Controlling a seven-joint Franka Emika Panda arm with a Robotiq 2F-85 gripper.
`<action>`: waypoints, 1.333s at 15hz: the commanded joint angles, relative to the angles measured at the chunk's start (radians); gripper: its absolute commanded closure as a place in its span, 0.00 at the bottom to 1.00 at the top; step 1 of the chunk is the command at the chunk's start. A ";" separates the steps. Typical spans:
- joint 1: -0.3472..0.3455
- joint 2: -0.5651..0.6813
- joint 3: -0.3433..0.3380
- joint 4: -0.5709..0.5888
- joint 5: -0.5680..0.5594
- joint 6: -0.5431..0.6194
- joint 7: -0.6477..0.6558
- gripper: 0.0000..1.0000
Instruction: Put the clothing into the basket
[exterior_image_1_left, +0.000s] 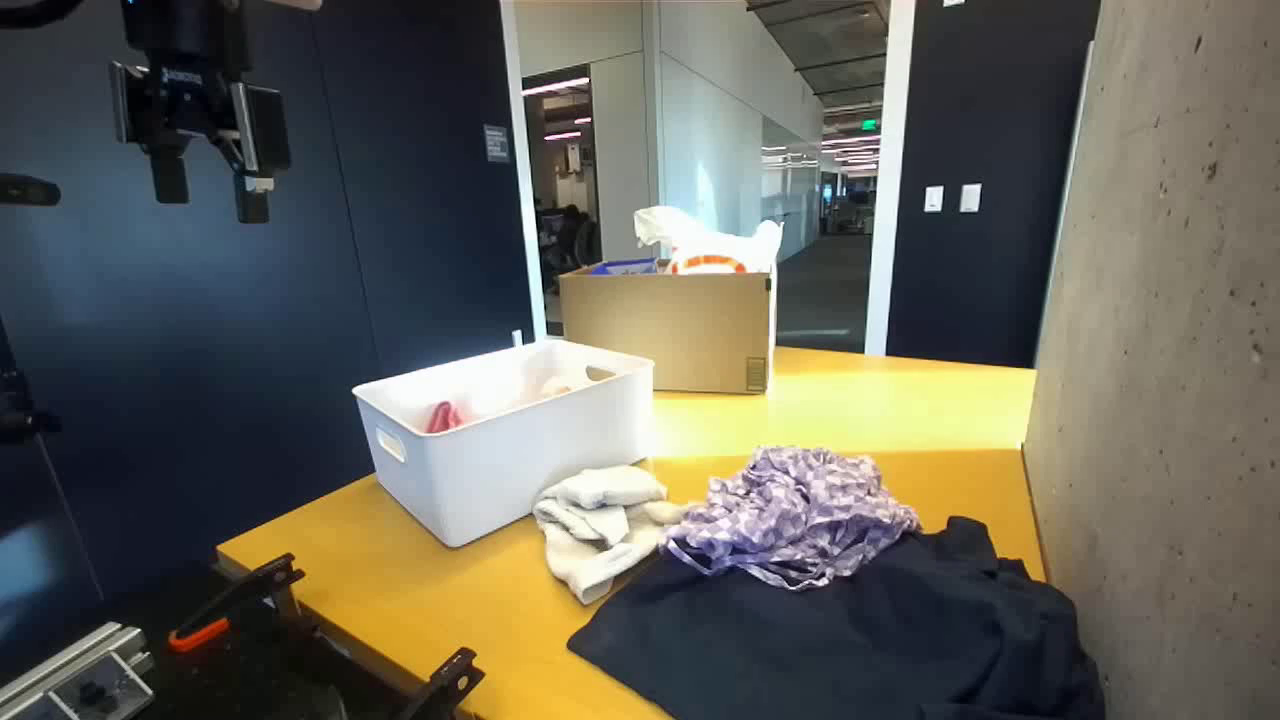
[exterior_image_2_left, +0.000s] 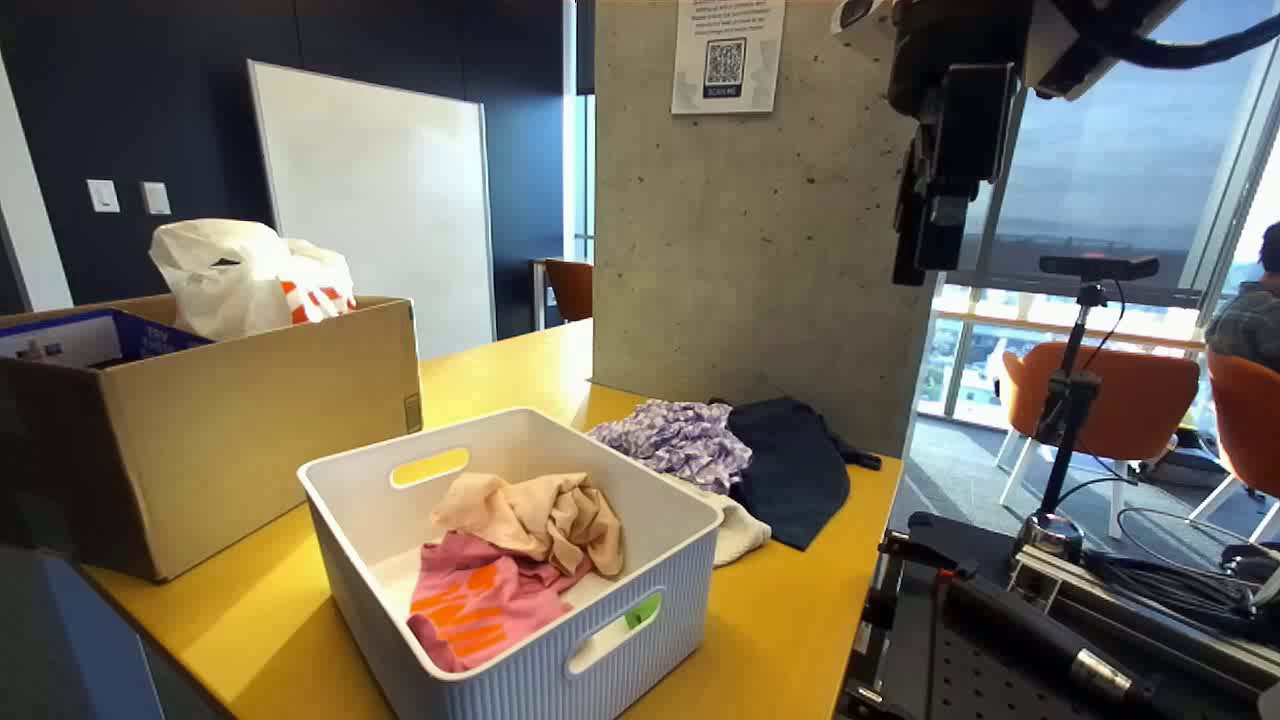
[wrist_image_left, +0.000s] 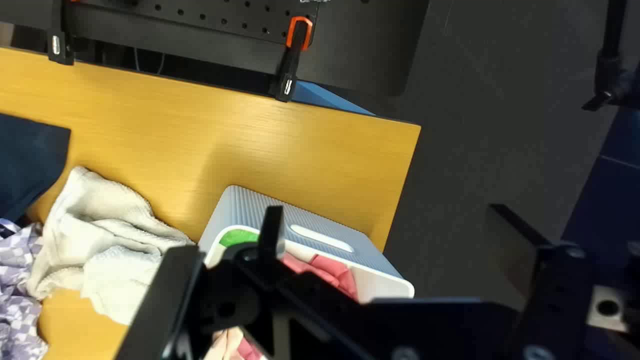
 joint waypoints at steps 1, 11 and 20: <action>-0.018 0.000 0.016 0.004 0.008 -0.004 -0.007 0.00; -0.018 0.000 0.016 0.006 0.008 -0.004 -0.007 0.00; -0.137 0.361 -0.011 0.116 -0.023 0.329 0.038 0.00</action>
